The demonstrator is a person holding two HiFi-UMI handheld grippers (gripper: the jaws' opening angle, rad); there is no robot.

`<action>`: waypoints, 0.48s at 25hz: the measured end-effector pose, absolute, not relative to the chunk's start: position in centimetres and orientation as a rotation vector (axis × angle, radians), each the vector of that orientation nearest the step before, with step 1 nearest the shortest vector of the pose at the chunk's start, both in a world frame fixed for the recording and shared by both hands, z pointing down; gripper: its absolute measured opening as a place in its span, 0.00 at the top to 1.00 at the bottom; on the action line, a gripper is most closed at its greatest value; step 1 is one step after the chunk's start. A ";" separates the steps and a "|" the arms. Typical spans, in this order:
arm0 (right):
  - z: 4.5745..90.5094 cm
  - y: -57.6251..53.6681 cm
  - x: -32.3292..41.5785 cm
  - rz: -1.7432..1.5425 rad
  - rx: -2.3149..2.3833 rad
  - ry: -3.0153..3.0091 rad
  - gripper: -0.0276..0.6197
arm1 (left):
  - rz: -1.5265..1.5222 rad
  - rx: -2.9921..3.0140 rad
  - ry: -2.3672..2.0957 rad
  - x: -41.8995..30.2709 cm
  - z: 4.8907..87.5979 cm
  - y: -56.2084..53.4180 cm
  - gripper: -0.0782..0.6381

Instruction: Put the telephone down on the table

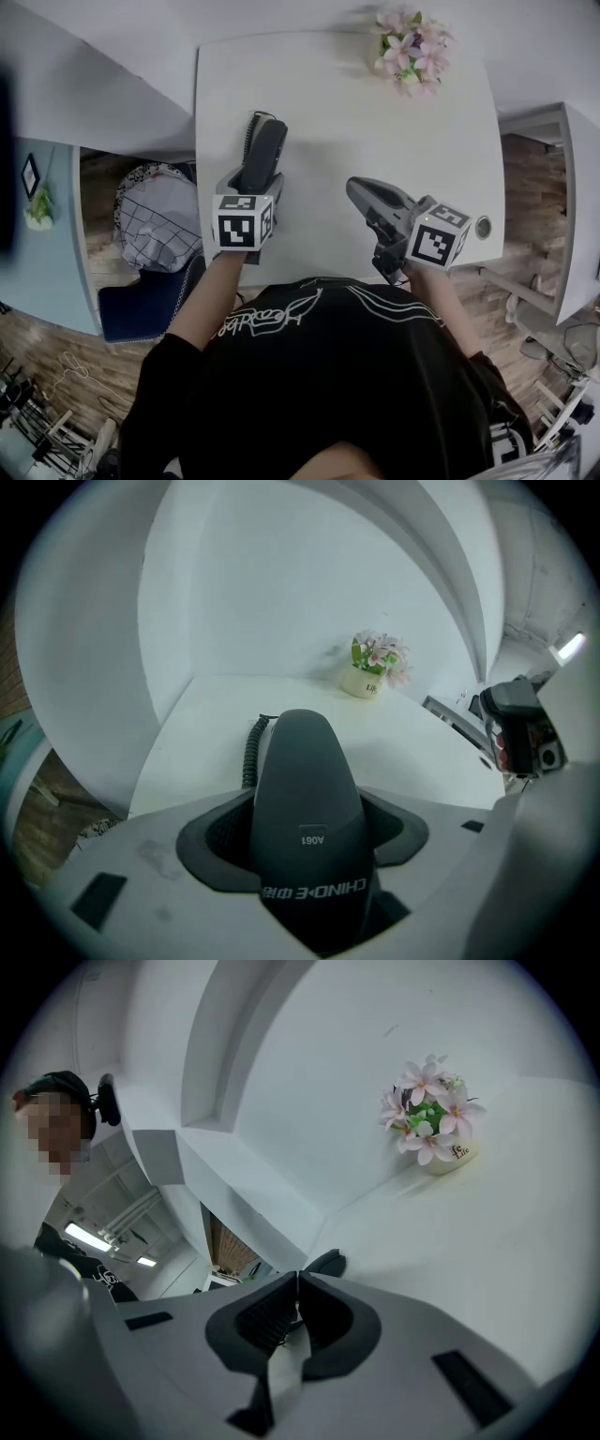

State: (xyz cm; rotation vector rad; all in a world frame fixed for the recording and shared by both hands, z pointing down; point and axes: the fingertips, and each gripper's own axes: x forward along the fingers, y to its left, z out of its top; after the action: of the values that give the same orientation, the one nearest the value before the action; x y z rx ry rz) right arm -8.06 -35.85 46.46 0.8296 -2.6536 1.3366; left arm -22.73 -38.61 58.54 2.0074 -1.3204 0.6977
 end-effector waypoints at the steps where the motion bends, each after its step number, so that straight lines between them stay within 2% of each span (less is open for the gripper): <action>1: 46.5 -35.8 -8.0 1.338 0.828 -2.652 0.90 | 0.725 2.010 -1.318 -22.5 58.7 -38.6 0.49; 12: 47.0 -35.5 -7.6 1.357 0.824 -2.650 0.90 | 0.950 2.005 -1.383 -21.3 60.2 -38.3 0.49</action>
State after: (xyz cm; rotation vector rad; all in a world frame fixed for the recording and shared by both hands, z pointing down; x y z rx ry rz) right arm -7.62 -35.53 47.03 0.8243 -2.6504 1.3572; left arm -21.30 -38.26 60.24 2.0052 -1.3825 0.9496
